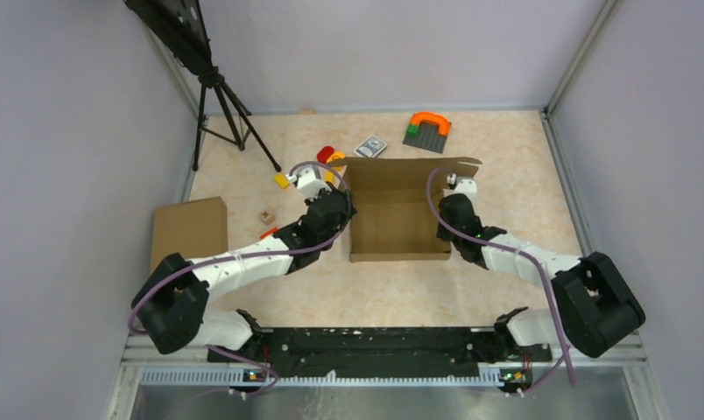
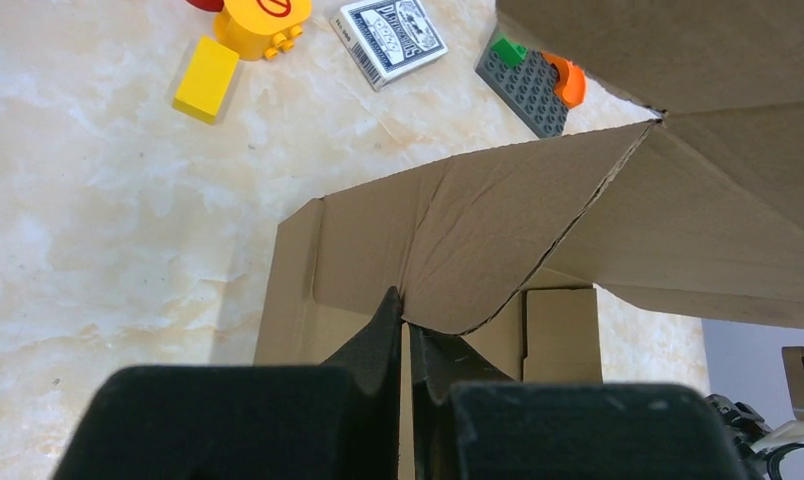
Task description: Fold the paper box
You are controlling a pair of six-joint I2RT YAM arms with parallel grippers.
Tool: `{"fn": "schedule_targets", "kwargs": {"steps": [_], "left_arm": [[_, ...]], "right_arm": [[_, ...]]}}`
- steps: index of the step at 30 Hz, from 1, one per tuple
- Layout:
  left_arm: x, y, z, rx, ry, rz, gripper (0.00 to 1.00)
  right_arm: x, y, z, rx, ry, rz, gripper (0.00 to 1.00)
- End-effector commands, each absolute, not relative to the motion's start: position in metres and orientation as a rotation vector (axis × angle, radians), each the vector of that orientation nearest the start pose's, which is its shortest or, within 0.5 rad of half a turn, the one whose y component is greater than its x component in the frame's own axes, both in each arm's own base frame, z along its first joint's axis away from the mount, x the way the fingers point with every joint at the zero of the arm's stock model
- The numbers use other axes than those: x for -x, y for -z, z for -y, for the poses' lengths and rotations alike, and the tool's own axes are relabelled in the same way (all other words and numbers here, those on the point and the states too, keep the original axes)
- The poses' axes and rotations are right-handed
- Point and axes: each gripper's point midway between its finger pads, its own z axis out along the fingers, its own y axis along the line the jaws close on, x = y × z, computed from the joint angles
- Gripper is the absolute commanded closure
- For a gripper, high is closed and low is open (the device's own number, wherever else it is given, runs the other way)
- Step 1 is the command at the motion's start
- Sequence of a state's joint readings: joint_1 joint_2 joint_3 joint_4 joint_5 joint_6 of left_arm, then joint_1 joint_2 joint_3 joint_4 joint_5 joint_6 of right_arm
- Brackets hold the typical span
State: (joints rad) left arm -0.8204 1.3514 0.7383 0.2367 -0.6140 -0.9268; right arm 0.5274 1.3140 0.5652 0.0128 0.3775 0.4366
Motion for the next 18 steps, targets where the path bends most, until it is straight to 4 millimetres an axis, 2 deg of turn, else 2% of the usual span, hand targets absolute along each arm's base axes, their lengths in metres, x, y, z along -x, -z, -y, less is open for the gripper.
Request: {"fn": "schedule_targets", "kwargs": {"steps": [1,3,5,12,15,18], "left_arm": [[-0.324,-0.162,0.257,0.487,0.609,-1.936,1.00],[-0.326,-0.169,0.258,0.485,0.594,-1.943,1.00],[-0.326,-0.166,0.256,0.477,0.560,-1.961,1.00],[-0.320,-0.131,0.257,0.502,0.599,-1.973,1.00],[-0.319,-0.118,0.252,0.503,0.558,-1.994,1.00],[-0.319,-0.116,0.247,0.506,0.532,-1.988,1.00]], "right_arm": [[-0.322,-0.072,-0.133,-0.080,-0.106,-2.198,0.77],[-0.322,-0.072,-0.133,-0.082,-0.109,-2.197,0.77],[-0.322,-0.072,-0.134,-0.080,-0.109,-2.198,0.77],[-0.321,-0.071,-0.134,-0.079,-0.111,-2.203,0.78],[-0.320,-0.071,-0.134,-0.077,-0.109,-2.207,0.77],[-0.319,-0.075,-0.134,-0.064,-0.117,-2.201,0.66]]}}
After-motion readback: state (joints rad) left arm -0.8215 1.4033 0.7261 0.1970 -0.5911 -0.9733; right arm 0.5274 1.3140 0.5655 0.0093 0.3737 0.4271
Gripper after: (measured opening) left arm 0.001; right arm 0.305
